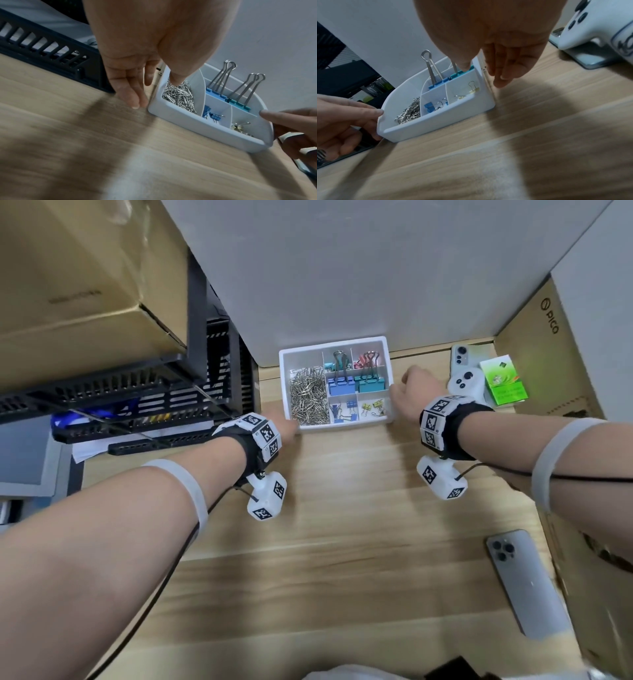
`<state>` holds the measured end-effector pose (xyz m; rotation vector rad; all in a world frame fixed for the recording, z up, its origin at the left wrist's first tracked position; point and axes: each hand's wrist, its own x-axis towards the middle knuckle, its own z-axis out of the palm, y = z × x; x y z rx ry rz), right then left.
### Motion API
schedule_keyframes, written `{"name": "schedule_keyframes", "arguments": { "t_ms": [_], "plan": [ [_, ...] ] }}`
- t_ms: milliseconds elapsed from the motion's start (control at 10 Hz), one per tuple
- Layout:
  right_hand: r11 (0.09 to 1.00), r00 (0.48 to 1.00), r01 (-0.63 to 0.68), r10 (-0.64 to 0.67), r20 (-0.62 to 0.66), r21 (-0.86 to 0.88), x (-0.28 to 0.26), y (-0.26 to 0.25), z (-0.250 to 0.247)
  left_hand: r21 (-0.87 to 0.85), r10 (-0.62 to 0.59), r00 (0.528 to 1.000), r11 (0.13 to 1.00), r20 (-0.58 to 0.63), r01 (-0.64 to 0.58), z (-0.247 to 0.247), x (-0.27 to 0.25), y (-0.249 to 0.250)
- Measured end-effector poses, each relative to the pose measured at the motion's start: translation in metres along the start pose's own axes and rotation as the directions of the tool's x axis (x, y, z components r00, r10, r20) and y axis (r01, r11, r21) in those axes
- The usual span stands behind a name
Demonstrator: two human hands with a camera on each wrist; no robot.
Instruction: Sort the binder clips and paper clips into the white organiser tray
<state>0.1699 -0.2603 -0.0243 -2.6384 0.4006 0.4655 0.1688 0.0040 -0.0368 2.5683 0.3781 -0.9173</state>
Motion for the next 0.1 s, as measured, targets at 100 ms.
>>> {"name": "schedule_keyframes", "arguments": {
  "t_ms": [100],
  "plan": [
    [0.988,0.992,0.098,-0.088,-0.092,0.119,-0.0143,-0.0130,-0.0253,0.071,0.025,0.998,0.997,0.062,-0.030,-0.0100,-0.0149,0.0054]
  ]
}}
